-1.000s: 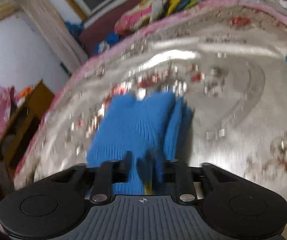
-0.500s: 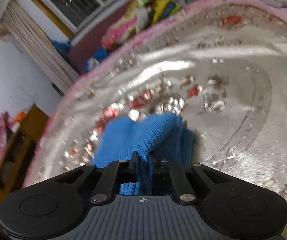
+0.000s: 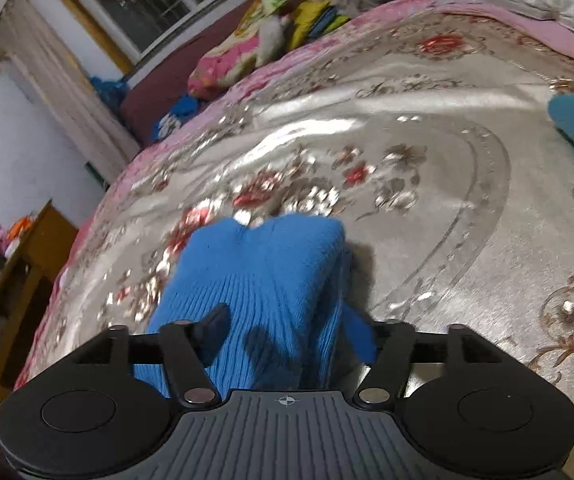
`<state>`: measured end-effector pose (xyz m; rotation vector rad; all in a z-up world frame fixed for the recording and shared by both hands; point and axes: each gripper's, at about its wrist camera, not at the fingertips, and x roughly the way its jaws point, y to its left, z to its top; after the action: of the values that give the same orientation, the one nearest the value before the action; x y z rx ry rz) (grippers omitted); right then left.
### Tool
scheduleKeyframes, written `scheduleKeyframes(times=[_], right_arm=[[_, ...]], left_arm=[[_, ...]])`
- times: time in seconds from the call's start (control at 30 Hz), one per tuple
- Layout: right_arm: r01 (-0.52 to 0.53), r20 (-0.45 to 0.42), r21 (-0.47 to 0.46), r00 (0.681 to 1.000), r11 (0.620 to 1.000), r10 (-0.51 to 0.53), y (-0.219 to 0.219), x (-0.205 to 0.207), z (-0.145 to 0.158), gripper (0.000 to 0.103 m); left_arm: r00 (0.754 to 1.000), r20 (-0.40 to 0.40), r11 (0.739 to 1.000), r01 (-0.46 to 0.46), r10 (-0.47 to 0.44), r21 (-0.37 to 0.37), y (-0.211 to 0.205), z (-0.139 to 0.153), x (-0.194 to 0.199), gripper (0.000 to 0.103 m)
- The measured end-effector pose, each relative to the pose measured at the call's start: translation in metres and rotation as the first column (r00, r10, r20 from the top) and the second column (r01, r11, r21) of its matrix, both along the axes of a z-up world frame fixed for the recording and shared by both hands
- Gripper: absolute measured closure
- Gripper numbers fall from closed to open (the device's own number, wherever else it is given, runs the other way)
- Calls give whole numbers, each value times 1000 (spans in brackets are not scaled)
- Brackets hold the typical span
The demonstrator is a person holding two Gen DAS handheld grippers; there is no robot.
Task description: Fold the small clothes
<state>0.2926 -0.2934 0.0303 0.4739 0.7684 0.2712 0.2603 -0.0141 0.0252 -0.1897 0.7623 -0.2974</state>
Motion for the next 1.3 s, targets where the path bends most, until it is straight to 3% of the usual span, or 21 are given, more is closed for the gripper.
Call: scheduleKeyframes(times=[0.07, 0.13, 0.27, 0.4, 0.57, 0.7, 0.87, 1.1, 1.2, 1.3], right_arm=[[-16, -37, -23, 999, 1000, 15, 8, 7, -9, 37], [-29, -72, -2, 997, 1000, 28, 12, 12, -20, 37], [-19, -98, 67, 995, 998, 25, 12, 16, -33, 37], [-31, -130, 164, 990, 986, 53, 7, 12, -39, 59], [-71, -129, 159, 987, 985, 92, 9, -7, -33, 66], [-104, -141, 118, 983, 988, 120, 8, -34, -27, 65], [-67, -135, 39, 988, 997, 72, 5, -52, -17, 61], [-5, 40, -192, 999, 981, 12, 23, -77, 24, 61], [2, 90, -222, 996, 975, 18, 32, -72, 32, 61], [-28, 78, -230, 996, 973, 47, 42, -61, 26, 62]], left_arm=[[1000, -15, 999, -2, 1, -43, 1, -1, 8, 50], [999, -42, 998, 6, -9, -57, 0, -4, 16, 40], [996, -87, 997, 14, -20, -74, -1, -18, 29, 40], [997, -62, 997, 31, -35, -66, -7, -18, 17, 43], [994, -40, 995, 100, -99, 4, -17, -6, -13, 45], [990, -54, 990, 131, -128, 52, -22, -8, -39, 45], [992, -55, 984, 122, -116, 131, -33, -7, -53, 44], [995, -36, 979, 94, -89, 183, -37, 3, -58, 45], [996, -24, 972, 93, -90, 215, -41, 5, -60, 45], [996, -29, 968, 94, -90, 232, -43, 5, -59, 44]])
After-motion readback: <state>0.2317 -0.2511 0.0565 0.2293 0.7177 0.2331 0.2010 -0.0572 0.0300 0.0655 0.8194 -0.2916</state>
